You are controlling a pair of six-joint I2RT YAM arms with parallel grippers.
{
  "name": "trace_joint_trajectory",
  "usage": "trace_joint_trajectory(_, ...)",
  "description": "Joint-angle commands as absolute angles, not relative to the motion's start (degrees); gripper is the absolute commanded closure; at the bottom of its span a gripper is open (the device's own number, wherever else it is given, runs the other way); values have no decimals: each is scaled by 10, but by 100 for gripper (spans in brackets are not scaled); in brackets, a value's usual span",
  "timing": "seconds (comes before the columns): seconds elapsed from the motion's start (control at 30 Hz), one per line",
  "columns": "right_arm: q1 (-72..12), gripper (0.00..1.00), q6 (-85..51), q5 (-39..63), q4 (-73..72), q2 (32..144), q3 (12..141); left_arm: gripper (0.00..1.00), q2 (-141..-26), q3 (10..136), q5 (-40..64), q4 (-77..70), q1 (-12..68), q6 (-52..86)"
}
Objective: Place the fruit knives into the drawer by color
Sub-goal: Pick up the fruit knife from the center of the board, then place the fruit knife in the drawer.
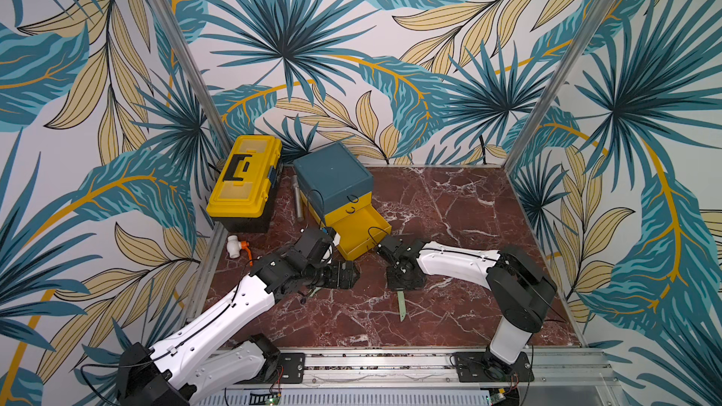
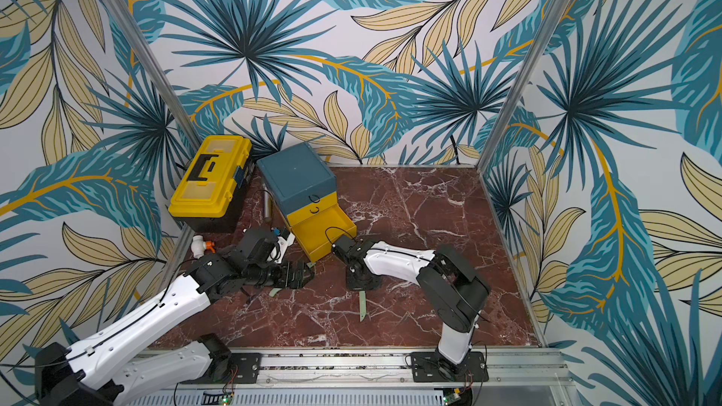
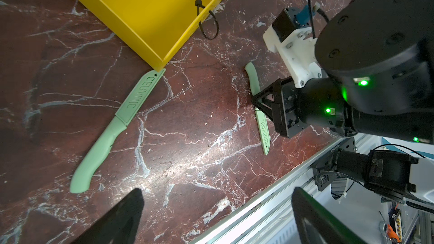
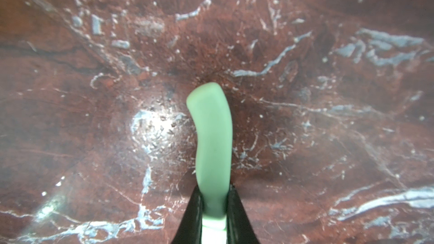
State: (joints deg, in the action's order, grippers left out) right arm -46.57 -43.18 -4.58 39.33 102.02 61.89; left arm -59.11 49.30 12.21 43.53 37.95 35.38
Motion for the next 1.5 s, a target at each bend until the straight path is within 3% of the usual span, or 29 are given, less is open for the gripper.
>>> trace_joint_trajectory(0.0, -465, 100, -425, -35, 414, 1040, 607, 0, -588, 488, 115, 419, 381, 355)
trace_joint_trajectory(0.5, -417, 100, -457, -75, 555, 978, 698, 0, -626, 536, 112, 431, 381, 319)
trace_joint_trajectory(0.7, -384, 100, -602, 24, 555, 964, 710, 0, -662, 578, 111, 451, 381, 279)
trace_joint_trajectory(0.97, -376, 100, -819, 166, 349, 906, 650, 0, -685, 620, 85, 478, 379, 244)
trace_joint_trajectory(1.1, -380, 100, -769, 176, 386, 944, 772, 0, -680, 640, 68, 475, 353, 223)
trace_joint_trajectory(1.23, -379, 100, -729, 177, 413, 1000, 874, 0, -682, 676, 117, 470, 270, 211)
trace_joint_trajectory(1.47, -364, 100, -726, 198, 386, 1103, 957, 0, -739, 758, 135, 497, 227, 168)
